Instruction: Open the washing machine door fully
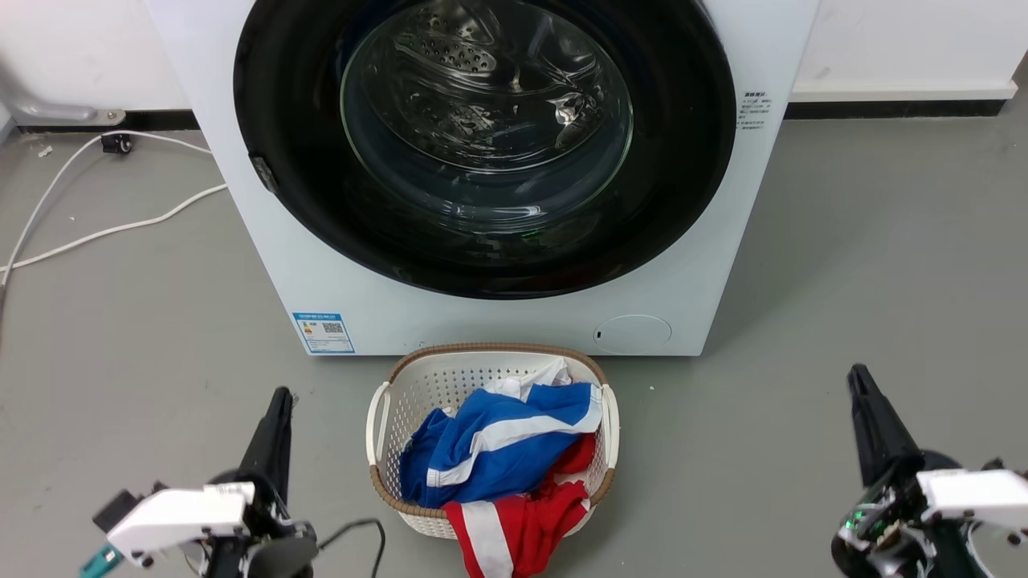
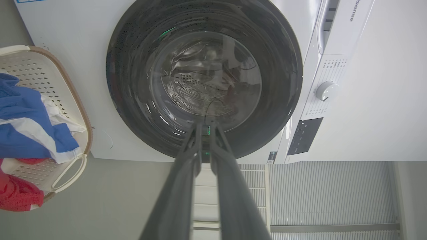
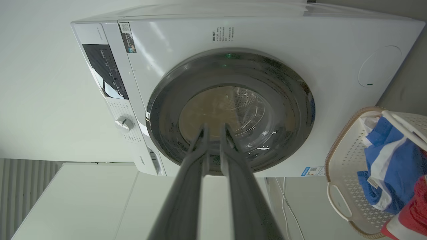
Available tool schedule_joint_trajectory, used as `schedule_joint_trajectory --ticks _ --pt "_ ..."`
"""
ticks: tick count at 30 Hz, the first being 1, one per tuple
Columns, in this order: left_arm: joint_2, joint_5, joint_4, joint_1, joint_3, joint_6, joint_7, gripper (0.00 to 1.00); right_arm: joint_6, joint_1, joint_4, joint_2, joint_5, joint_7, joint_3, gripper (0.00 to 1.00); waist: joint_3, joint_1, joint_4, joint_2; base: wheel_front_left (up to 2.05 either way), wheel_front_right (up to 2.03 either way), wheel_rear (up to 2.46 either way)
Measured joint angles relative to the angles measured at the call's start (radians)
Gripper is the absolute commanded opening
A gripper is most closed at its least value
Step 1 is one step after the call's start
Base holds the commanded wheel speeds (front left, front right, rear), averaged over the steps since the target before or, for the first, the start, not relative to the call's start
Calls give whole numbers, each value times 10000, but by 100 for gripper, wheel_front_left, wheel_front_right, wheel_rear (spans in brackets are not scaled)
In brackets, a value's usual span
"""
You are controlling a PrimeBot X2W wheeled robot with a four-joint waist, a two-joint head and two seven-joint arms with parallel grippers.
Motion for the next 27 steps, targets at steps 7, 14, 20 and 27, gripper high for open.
schedule_joint_trajectory --ticks 7,14,20,27 --pt "-61 73 326 445 -36 4 -140 100 -15 454 372 56 -50 -134 6 100 2 0 0 0 0 0 0" --pt "-59 1011 -12 445 71 96 -485 100 -15 468 171 58 -1114 -470 -192 100 19 -1 -2 0 0 0 0" --pt "-58 2345 -468 450 -12 414 -756 100 -15 569 -303 58 -2554 -750 -211 100 36 0 -1 0 0 0 0" --pt "-58 4082 -911 516 -357 886 -1055 100 -15 686 -890 59 -4408 -1047 -75 100 49 0 3 0 0 0 0"
